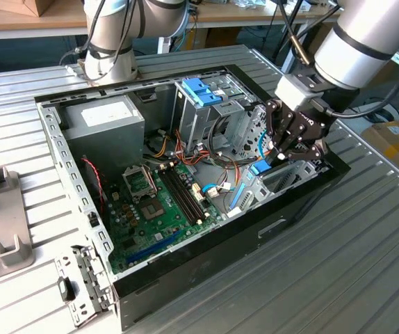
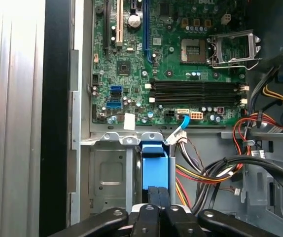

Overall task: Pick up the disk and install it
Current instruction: 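Insert the disk into the insertion slot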

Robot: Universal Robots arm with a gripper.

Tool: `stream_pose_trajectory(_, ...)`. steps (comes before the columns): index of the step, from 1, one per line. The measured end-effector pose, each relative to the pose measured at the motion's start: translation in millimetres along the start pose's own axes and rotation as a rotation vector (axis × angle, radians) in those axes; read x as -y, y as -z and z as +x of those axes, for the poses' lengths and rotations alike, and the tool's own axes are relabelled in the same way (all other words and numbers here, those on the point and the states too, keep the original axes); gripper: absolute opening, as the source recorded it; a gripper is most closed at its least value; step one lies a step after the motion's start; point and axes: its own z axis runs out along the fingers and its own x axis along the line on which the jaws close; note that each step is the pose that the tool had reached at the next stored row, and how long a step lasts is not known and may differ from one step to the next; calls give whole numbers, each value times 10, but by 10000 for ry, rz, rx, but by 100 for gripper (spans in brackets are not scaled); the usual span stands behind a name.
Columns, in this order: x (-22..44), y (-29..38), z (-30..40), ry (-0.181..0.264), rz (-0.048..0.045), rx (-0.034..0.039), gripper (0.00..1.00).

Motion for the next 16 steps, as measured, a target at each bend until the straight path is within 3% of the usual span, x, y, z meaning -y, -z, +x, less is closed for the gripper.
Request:
stream_pose_trajectory(4,12,-24,-3,0,-3,4,10)
stream_pose_trajectory(16,12,243,-17,0,-2,6,10)
